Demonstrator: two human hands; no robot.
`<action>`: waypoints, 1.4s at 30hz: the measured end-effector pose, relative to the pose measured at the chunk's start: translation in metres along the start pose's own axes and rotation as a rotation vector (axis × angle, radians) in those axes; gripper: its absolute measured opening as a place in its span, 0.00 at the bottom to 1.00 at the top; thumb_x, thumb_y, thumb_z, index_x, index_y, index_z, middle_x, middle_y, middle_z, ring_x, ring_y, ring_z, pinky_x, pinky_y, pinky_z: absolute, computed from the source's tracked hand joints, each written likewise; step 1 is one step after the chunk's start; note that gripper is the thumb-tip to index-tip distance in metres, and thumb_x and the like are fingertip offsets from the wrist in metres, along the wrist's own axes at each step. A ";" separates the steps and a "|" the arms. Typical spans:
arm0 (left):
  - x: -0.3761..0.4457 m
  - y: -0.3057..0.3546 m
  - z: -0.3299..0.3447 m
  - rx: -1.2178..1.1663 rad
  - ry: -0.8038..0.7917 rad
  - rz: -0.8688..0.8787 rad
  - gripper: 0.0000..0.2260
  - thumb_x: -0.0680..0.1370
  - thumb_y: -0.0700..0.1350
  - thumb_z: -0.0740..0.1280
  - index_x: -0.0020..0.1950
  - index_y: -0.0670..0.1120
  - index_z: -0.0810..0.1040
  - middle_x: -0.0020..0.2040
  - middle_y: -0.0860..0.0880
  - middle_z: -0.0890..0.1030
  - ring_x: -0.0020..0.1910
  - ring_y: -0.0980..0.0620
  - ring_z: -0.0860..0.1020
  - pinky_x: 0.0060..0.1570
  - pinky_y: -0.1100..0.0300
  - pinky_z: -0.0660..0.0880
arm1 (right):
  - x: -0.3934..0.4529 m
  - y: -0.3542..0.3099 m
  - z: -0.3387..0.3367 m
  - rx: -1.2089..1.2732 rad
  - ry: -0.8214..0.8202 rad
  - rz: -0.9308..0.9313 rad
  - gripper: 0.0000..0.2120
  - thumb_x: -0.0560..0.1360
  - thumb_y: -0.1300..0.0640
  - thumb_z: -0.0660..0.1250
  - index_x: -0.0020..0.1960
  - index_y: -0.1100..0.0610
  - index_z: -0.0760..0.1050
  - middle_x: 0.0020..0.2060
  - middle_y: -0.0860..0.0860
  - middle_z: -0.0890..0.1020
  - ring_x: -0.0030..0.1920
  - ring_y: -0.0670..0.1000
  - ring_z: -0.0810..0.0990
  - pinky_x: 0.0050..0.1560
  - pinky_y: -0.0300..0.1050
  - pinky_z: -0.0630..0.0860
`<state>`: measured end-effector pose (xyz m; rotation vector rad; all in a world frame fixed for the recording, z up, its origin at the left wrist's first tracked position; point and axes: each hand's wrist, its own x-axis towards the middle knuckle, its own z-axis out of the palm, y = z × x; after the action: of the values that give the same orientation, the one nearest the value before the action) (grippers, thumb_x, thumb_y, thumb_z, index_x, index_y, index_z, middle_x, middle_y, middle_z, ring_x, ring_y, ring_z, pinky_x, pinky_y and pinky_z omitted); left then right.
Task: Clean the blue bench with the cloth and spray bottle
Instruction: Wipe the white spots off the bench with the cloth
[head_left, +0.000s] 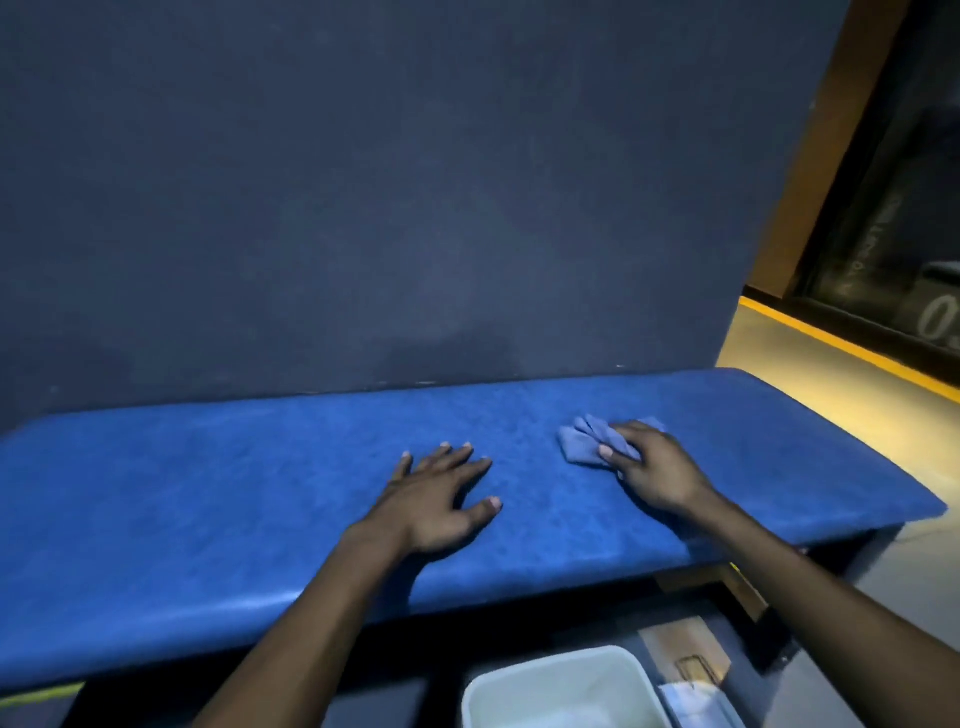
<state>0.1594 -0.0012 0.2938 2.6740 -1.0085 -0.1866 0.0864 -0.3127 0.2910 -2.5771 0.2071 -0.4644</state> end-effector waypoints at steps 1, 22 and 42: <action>-0.013 -0.009 -0.009 -0.017 0.007 0.016 0.30 0.77 0.68 0.56 0.78 0.62 0.59 0.82 0.57 0.55 0.81 0.57 0.50 0.78 0.41 0.46 | -0.004 -0.013 0.004 0.067 -0.013 -0.005 0.12 0.79 0.48 0.67 0.49 0.56 0.81 0.46 0.51 0.84 0.51 0.54 0.81 0.54 0.51 0.74; -0.205 -0.262 -0.051 0.121 0.310 -0.632 0.32 0.78 0.69 0.42 0.81 0.60 0.48 0.83 0.58 0.47 0.81 0.53 0.41 0.76 0.38 0.36 | 0.055 -0.370 0.251 0.126 -0.327 -0.620 0.15 0.81 0.55 0.64 0.67 0.51 0.78 0.62 0.51 0.81 0.66 0.53 0.76 0.67 0.42 0.65; -0.203 -0.269 -0.042 0.117 0.408 -0.609 0.28 0.80 0.64 0.41 0.81 0.61 0.50 0.82 0.60 0.49 0.81 0.54 0.42 0.76 0.38 0.36 | 0.063 -0.375 0.262 0.028 -0.214 -0.475 0.18 0.82 0.41 0.58 0.64 0.45 0.79 0.65 0.48 0.80 0.69 0.50 0.72 0.72 0.46 0.63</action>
<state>0.1853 0.3355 0.2571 2.8718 -0.0752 0.3002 0.2617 0.1140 0.2875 -2.6156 -0.4914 -0.3459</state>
